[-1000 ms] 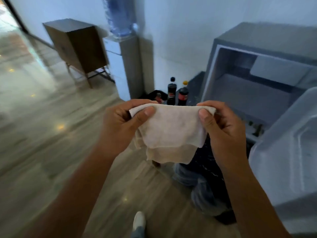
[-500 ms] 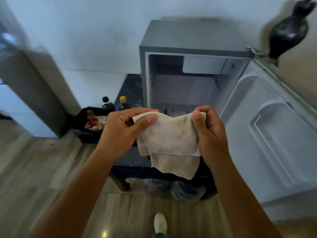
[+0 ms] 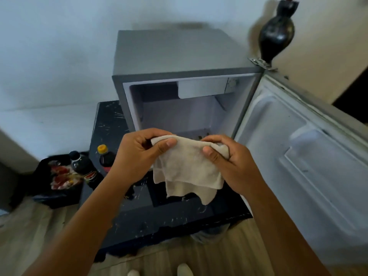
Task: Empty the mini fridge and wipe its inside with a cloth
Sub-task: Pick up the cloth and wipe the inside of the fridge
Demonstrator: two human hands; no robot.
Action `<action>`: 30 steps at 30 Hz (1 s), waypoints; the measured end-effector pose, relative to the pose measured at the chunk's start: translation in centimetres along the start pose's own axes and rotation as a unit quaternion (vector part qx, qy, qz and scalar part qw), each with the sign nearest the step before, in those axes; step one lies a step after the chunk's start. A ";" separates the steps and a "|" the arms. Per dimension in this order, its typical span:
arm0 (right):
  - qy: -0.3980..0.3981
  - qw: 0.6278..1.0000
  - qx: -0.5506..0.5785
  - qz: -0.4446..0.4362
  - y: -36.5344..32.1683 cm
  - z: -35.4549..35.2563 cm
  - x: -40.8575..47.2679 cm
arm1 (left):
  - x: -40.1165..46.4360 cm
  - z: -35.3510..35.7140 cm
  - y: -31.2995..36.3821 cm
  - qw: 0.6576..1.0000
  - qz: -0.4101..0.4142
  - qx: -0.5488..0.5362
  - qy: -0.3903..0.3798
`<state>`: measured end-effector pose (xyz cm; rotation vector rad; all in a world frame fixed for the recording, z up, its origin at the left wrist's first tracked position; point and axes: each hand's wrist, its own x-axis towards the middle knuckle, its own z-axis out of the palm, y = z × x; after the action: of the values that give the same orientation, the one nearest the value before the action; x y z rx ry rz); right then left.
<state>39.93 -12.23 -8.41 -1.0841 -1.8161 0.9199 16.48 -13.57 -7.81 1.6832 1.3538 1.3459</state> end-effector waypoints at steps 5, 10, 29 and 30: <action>0.062 0.997 0.020 0.051 -0.4 3.9 0.1 | 3.0 -2.6 -3.1 0.997 0.016 -0.013 -0.069; 0.224 0.962 0.108 0.114 -1.2 9.2 1.3 | 6.5 -4.8 -4.7 0.987 0.022 -0.033 -0.157; 0.294 0.885 -0.053 0.356 18.0 9.0 13.1 | 28.5 -6.9 -2.0 0.827 0.209 0.390 -0.347; 0.289 0.883 -0.080 0.360 19.2 9.5 13.8 | 28.9 -6.8 -2.4 0.823 0.198 0.397 -0.355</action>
<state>33.41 5.73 -25.26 -1.9640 -0.9946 0.7231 8.47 13.36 2.00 2.7564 1.1703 0.1441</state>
